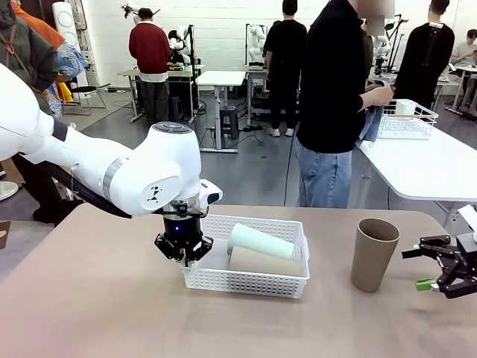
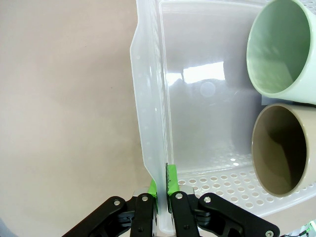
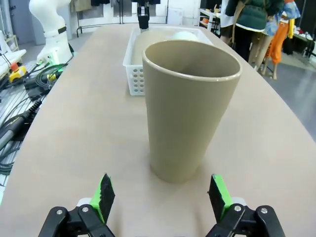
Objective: Clean and organize the cups into the basket.
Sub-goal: Pick up the Reusable plastic cup from the right side of the table and stack it inside the Organizing basket in the center of the table.
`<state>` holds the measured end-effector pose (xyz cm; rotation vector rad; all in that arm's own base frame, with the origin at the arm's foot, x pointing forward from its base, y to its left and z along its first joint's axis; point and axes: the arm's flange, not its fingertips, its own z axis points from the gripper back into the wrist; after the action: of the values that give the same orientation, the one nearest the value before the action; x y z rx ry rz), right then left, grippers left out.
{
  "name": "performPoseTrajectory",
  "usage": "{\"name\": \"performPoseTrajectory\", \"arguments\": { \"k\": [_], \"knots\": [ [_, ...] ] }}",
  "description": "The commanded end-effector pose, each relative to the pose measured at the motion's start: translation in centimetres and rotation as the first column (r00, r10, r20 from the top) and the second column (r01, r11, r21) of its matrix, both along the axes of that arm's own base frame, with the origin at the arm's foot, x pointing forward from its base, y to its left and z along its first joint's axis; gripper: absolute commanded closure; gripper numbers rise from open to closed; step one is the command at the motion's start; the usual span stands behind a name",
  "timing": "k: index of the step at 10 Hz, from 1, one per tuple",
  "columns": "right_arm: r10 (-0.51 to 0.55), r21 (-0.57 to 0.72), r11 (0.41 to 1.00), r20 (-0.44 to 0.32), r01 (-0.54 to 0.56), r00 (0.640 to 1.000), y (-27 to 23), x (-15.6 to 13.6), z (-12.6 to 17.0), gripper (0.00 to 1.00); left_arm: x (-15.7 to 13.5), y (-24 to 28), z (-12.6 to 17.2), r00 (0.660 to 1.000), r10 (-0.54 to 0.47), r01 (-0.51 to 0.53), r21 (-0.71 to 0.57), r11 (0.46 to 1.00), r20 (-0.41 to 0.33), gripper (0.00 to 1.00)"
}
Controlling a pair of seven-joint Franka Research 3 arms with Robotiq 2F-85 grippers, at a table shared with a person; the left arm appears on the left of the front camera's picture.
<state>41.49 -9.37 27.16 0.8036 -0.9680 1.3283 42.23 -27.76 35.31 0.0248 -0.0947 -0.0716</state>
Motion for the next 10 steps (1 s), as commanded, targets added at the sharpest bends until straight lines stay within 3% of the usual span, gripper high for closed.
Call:
{"name": "performPoseTrajectory", "arguments": {
  "k": [1,5,10],
  "knots": [
    [-0.003,0.038,0.999,-0.052,0.005,0.999,0.6,1.4,-0.5,0.0,-0.2,0.2,0.0,1.0,-0.015,0.015,0.002,1.0,0.007,1.0],
    [0.014,0.099,0.995,-0.153,0.001,0.988,1.9,3.8,-1.5,0.0,-0.2,0.2,0.0,1.0,-0.015,0.015,0.002,1.0,0.007,1.0],
    [0.044,0.128,0.992,-0.175,-0.022,0.984,3.9,5.0,-2.5,0.0,-0.2,0.2,0.0,1.0,-0.015,0.015,0.002,1.0,0.007,1.0]
  ]
}}
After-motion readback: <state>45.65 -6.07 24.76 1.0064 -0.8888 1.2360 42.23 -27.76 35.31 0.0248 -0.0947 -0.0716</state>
